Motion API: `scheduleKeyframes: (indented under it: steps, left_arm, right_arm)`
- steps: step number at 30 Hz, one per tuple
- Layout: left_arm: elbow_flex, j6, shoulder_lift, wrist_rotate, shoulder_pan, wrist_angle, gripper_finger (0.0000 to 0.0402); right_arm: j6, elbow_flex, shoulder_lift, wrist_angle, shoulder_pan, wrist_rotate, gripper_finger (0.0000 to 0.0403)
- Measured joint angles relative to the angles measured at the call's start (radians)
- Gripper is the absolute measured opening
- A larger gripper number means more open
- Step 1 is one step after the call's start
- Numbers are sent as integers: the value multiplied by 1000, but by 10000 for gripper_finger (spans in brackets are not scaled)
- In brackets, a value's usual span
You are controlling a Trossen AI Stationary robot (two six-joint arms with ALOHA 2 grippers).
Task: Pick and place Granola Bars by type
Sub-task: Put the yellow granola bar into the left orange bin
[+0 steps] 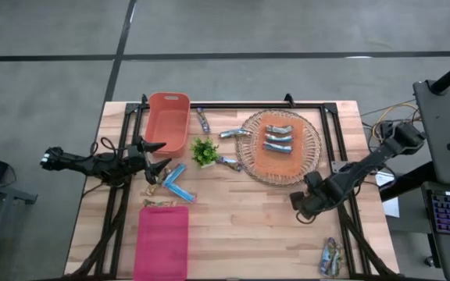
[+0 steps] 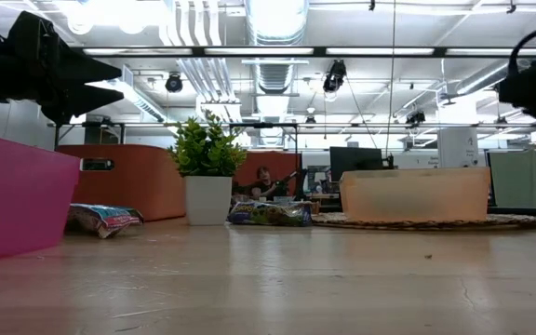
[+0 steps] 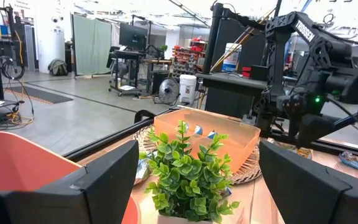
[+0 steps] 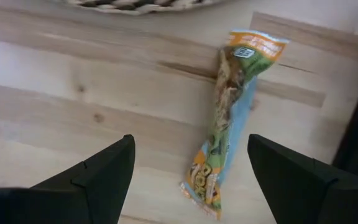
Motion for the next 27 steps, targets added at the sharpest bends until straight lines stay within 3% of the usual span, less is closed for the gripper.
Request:
scheduleKeyframes:
  steps: [17, 22, 27]
  left_arm:
    - [0, 0, 0, 0, 0, 0, 312]
    - [0, 0, 0, 0, 0, 0, 312]
    - [0, 0, 0, 0, 0, 0, 312]
  right_arm:
    - [74, -33, 128, 54, 15, -67, 294]
    - [79, -35, 141, 56, 20, -86, 269]
    - [81, -46, 141, 60, 21, -89, 219]
